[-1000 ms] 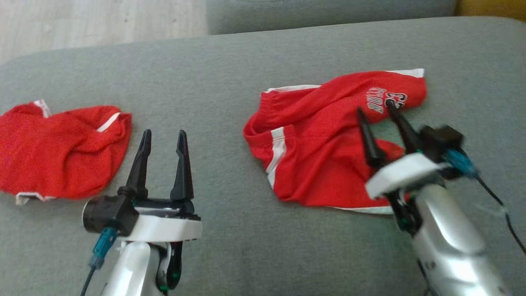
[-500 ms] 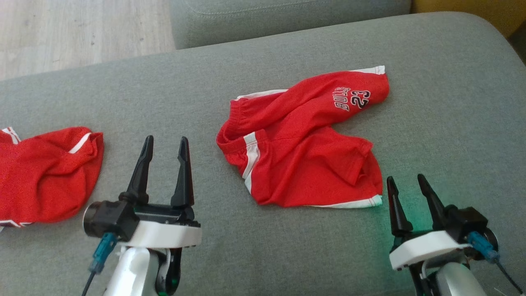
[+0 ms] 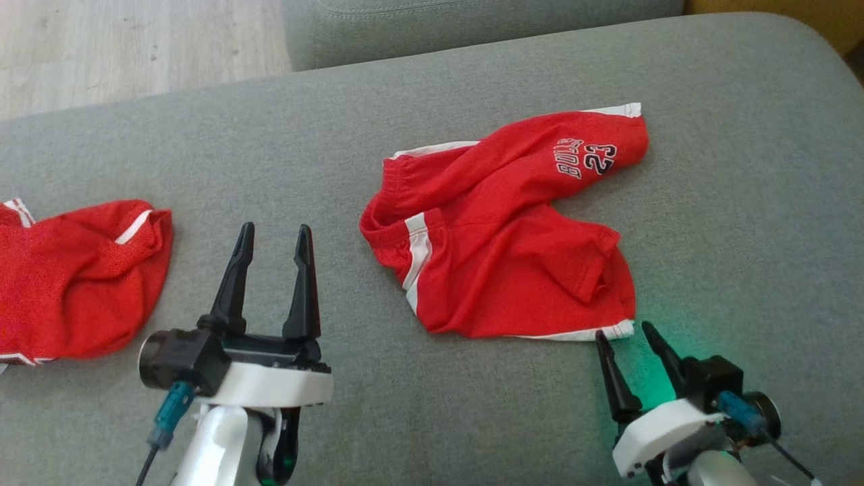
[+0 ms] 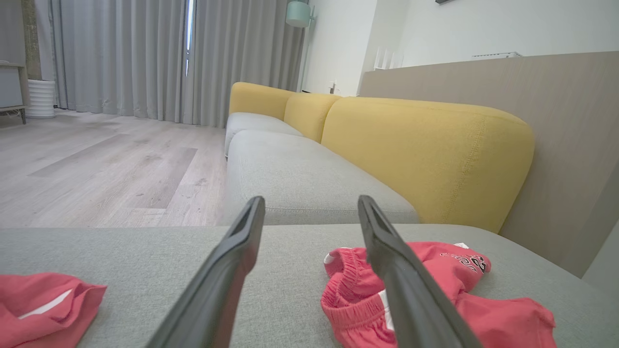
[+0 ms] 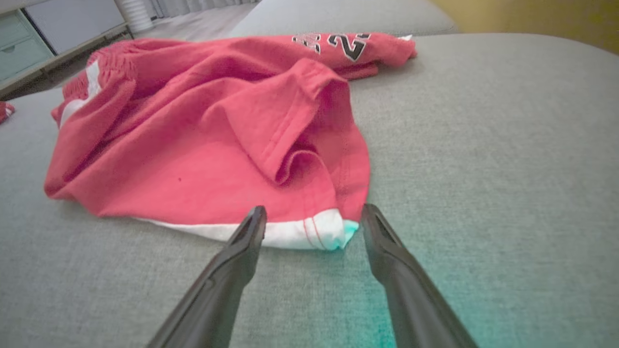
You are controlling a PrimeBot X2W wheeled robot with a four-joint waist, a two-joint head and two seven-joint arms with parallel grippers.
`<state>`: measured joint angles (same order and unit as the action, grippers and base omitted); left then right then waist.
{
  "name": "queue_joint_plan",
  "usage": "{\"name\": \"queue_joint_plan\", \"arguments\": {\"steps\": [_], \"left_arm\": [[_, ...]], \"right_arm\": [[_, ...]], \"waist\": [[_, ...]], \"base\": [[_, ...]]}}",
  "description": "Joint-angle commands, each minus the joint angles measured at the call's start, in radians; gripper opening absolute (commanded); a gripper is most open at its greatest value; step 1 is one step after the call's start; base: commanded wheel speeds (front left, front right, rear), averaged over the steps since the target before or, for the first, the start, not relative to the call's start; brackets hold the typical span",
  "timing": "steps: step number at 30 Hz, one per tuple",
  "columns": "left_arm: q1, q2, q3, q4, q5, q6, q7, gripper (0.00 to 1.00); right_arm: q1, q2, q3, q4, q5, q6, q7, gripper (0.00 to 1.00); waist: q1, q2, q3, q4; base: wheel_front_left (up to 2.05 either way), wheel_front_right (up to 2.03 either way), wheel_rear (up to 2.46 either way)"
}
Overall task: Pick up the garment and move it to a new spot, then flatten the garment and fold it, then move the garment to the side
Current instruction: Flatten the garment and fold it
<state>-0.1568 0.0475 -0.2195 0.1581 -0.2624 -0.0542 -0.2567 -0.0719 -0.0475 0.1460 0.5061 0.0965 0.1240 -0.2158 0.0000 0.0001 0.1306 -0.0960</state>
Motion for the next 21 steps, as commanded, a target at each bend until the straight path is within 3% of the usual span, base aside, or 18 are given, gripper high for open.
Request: {"name": "queue_joint_plan", "arguments": {"steps": [1, 20, 21], "left_arm": [[-0.035, 0.003, 0.031, -0.027, 0.004, -0.003, -0.005, 1.00], [-0.042, 0.003, 0.030, -0.025, 0.000, -0.001, -0.005, 1.00], [-0.042, 0.003, 0.030, -0.026, 0.001, 0.000, -0.005, 1.00]], "right_arm": [[-0.034, -0.003, 0.020, -0.009, -0.012, 0.007, 0.007, 1.00], [-0.071, -0.003, 0.003, 0.058, -0.054, 0.007, 0.001, 1.00], [-0.072, -0.003, 0.004, 0.061, -0.053, 0.007, 0.001, 0.63]], "waist": [[0.0000, -0.0001, 0.000, 0.005], [0.0000, -0.0001, 0.006, 0.027], [0.0000, -0.0001, 0.007, 0.027]], "base": [[0.00, 0.00, 0.00], [0.00, 0.00, 0.00], [0.00, 0.00, 0.00]]}}
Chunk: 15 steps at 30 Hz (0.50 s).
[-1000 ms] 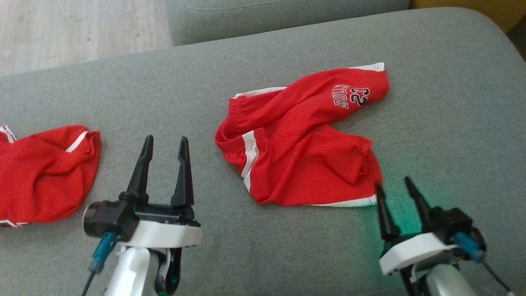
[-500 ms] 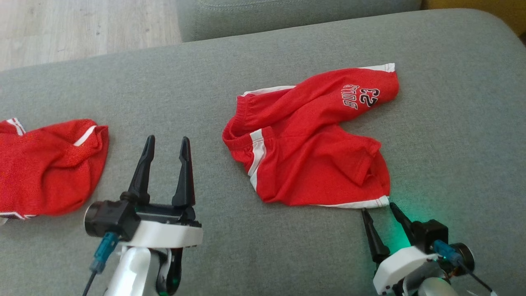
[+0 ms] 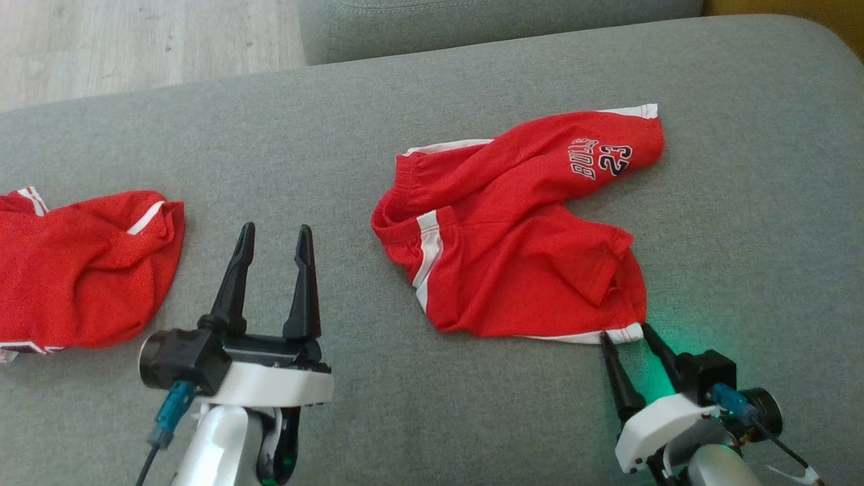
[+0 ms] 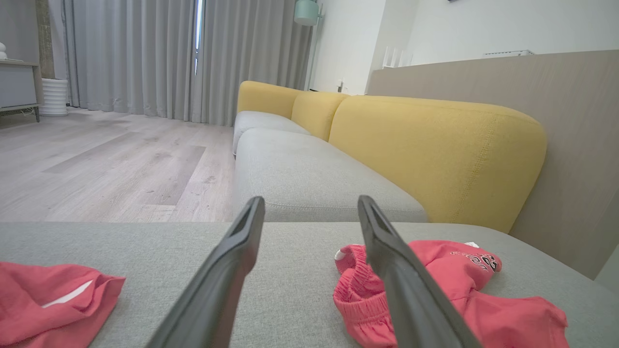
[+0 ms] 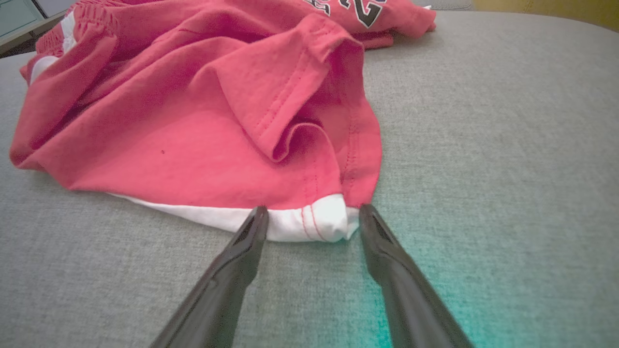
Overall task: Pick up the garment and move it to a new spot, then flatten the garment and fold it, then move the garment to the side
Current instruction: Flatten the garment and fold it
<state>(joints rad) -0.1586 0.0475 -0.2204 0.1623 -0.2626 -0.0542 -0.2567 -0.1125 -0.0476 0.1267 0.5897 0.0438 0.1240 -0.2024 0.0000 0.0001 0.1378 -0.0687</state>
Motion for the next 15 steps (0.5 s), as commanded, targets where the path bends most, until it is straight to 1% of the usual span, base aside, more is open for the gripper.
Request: {"name": "queue_joint_plan", "arguments": {"steps": [1, 2, 5, 10, 13, 15], "left_arm": [[-0.040, 0.003, 0.031, -0.030, 0.001, 0.000, -0.005, 1.00], [-0.041, 0.003, 0.032, -0.030, 0.001, -0.001, -0.005, 1.00], [-0.043, 0.003, 0.036, -0.030, 0.005, -0.001, -0.005, 1.00], [-0.058, 0.003, 0.044, -0.015, 0.029, -0.012, -0.005, 1.00], [-0.072, 0.005, 0.037, 0.011, 0.051, -0.029, -0.005, 1.00], [-0.089, 0.018, 0.011, 0.039, 0.066, -0.046, -0.005, 1.00]], "right_arm": [[-0.033, -0.003, 0.024, -0.021, 0.002, 0.007, -0.012, 0.13], [-0.034, -0.003, 0.025, -0.019, 0.003, 0.007, -0.013, 0.00], [-0.038, -0.003, 0.011, -0.020, 0.005, 0.007, -0.017, 0.00], [-0.040, -0.003, -0.058, -0.019, -0.021, 0.007, -0.021, 0.00], [-0.042, -0.003, -0.085, -0.018, -0.021, 0.007, -0.022, 0.00], [-0.048, -0.003, -0.092, -0.016, -0.018, 0.007, -0.023, 0.00]], "waist": [[0.0000, -0.0001, 0.001, 0.000], [0.0000, -0.0001, 0.001, 0.000], [0.0000, -0.0001, 0.004, -0.002], [0.0000, -0.0001, 0.008, -0.009], [0.0000, -0.0001, 0.010, -0.016], [0.0000, -0.0001, 0.013, -0.022]], "base": [[0.00, 0.00, 0.00], [0.00, 0.00, 0.00], [0.00, 0.00, 0.00], [0.00, 0.00, 0.00], [0.00, 0.00, 0.00], [0.00, 0.00, 0.00]]}}
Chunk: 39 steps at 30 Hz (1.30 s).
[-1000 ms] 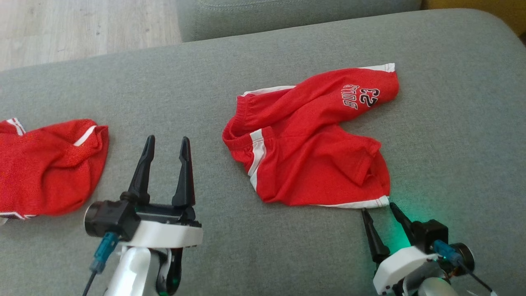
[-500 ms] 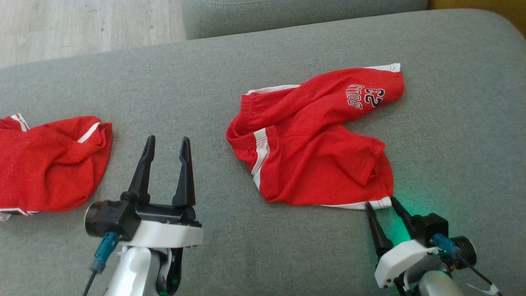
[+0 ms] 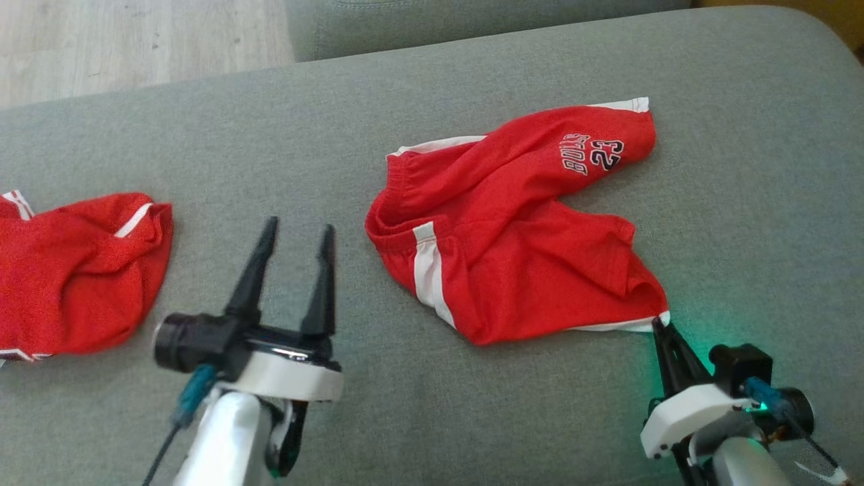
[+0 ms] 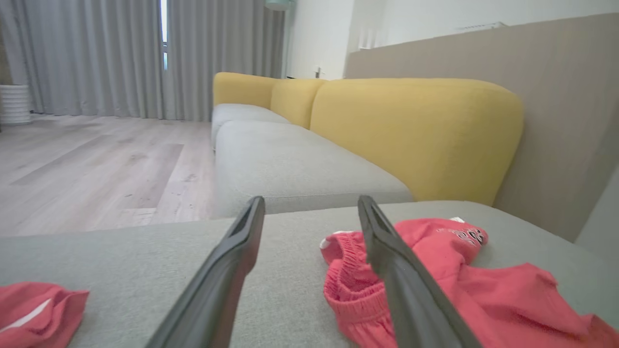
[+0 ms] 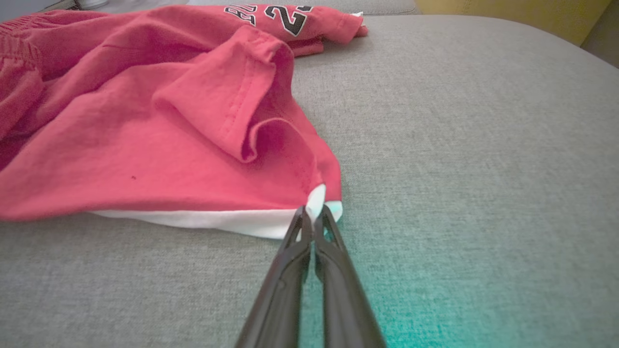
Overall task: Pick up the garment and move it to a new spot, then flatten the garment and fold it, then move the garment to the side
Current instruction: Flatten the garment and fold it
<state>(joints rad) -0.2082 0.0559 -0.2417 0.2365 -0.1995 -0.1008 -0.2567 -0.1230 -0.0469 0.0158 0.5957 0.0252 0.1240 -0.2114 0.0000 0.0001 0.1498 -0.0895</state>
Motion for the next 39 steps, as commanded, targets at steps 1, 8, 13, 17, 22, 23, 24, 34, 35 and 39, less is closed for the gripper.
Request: {"name": "queue_joint_plan", "arguments": {"steps": [1, 8, 13, 17, 22, 23, 24, 34, 35, 39], "left_arm": [[-0.051, 0.020, 0.012, -0.011, 0.009, -0.007, -0.004, 1.00], [-0.195, 0.111, -0.210, 0.083, -0.010, -0.029, 0.132, 1.00], [-0.303, 0.180, -0.410, 0.086, -0.109, -0.030, 0.252, 1.00], [-0.384, 0.217, -0.503, 0.098, -0.166, -0.030, 0.335, 1.00], [-0.456, 0.234, -0.582, 0.127, -0.207, -0.030, 0.409, 1.00], [-0.468, 0.236, -0.596, 0.133, -0.213, -0.030, 0.418, 1.00], [-0.479, 0.238, -0.609, 0.138, -0.219, -0.030, 0.423, 1.00], [-0.542, 0.242, -0.661, 0.192, -0.255, -0.030, 0.433, 1.00], [-0.547, 0.242, -0.664, 0.197, -0.257, -0.030, 0.432, 1.00], [-0.562, 0.243, -0.683, 0.214, -0.266, -0.030, 0.433, 1.00]], "right_arm": [[-0.040, -0.003, 0.013, -0.021, 0.000, 0.007, -0.014, 0.00], [-0.063, -0.003, -0.034, -0.006, -0.010, 0.007, -0.020, 0.00], [-0.078, -0.003, -0.026, 0.003, 0.001, 0.007, -0.028, 0.00], [-0.088, -0.003, -0.017, 0.009, 0.011, 0.007, -0.033, 0.00], [-0.099, -0.003, -0.003, 0.015, 0.021, 0.007, -0.039, 0.00], [-0.100, -0.003, -0.001, 0.016, 0.022, 0.007, -0.040, 0.00], [-0.102, -0.003, 0.000, 0.017, 0.023, 0.007, -0.041, 0.00], [-0.112, -0.003, 0.007, 0.026, 0.026, 0.007, -0.046, 0.00], [-0.112, -0.003, 0.007, 0.026, 0.026, 0.007, -0.047, 0.00], [-0.113, -0.003, 0.007, 0.028, 0.025, 0.007, -0.048, 0.00]], "waist": [[0.0000, -0.0001, 0.002, -0.003], [0.0000, -0.0001, 0.026, -0.015], [0.0000, -0.0001, 0.049, -0.023], [0.0000, -0.0001, 0.065, -0.029], [0.0000, -0.0001, 0.085, -0.037], [0.0000, -0.0001, 0.088, -0.038], [0.0000, -0.0001, 0.091, -0.039], [0.0000, -0.0001, 0.107, -0.047], [0.0000, -0.0001, 0.108, -0.047], [0.0000, -0.0001, 0.109, -0.047]], "base": [[0.00, 0.00, 0.00], [0.00, 0.00, 0.00], [0.00, 0.00, 0.00], [0.00, 0.00, 0.00], [0.00, 0.00, 0.00], [0.00, 0.00, 0.00], [0.00, 0.00, 0.00], [0.00, 0.00, 0.00], [0.00, 0.00, 0.00], [0.00, 0.00, 0.00]]}}
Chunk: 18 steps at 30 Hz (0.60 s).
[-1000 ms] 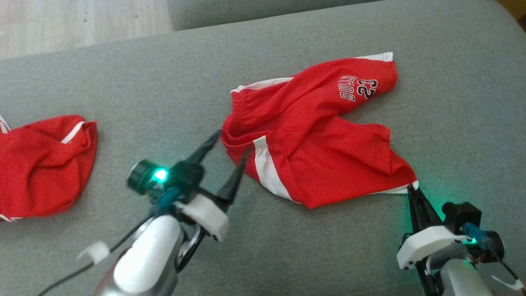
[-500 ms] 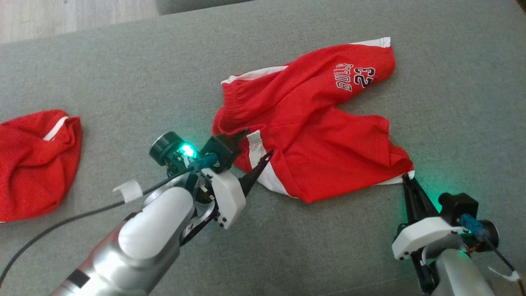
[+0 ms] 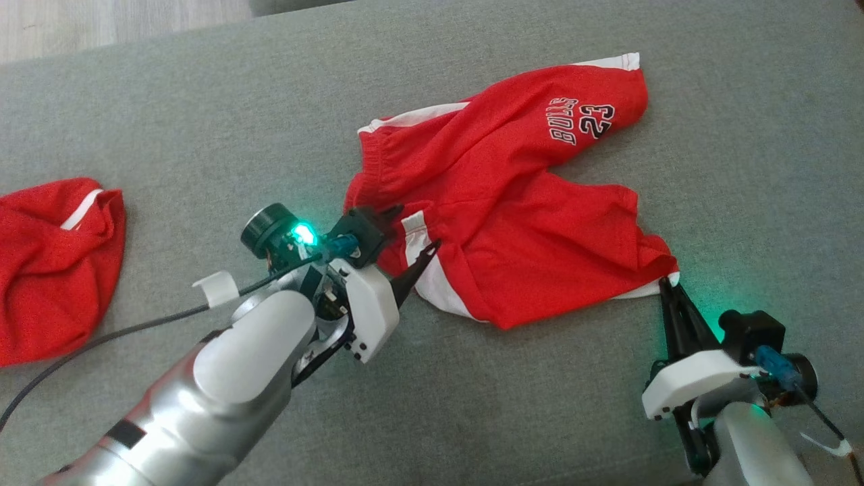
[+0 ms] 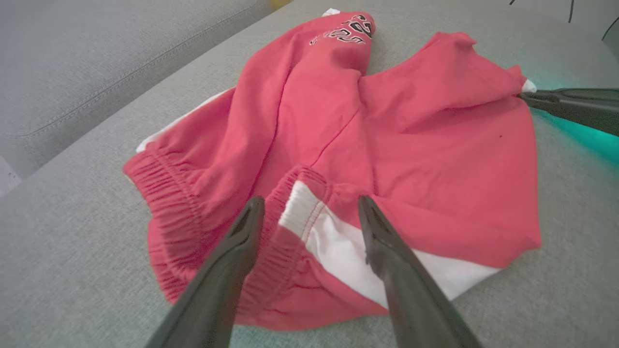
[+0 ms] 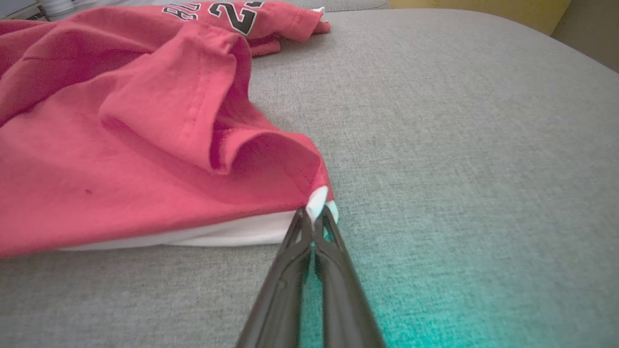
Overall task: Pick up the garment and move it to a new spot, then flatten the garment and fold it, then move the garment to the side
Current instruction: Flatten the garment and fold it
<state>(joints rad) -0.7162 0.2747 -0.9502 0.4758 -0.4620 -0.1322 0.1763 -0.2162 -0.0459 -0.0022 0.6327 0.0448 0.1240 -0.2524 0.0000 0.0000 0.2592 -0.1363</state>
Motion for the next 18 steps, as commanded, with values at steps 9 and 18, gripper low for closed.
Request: {"name": "queue_joint_plan", "arguments": {"steps": [9, 18], "left_arm": [[-0.076, 0.029, -0.027, -0.008, -0.037, 0.002, -0.003, 0.00], [-0.087, 0.050, -0.072, -0.008, -0.066, 0.002, -0.011, 0.00]], "right_arm": [[-0.022, -0.004, 0.030, -0.001, 0.005, 0.007, -0.008, 0.00], [-0.023, -0.004, 0.030, 0.005, 0.006, 0.007, -0.009, 0.00]], "waist": [[0.0000, 0.0000, -0.004, 0.000], [0.0000, 0.0000, -0.016, 0.004]], "base": [[0.00, 0.00, 0.00], [0.00, 0.00, 0.00]]}}
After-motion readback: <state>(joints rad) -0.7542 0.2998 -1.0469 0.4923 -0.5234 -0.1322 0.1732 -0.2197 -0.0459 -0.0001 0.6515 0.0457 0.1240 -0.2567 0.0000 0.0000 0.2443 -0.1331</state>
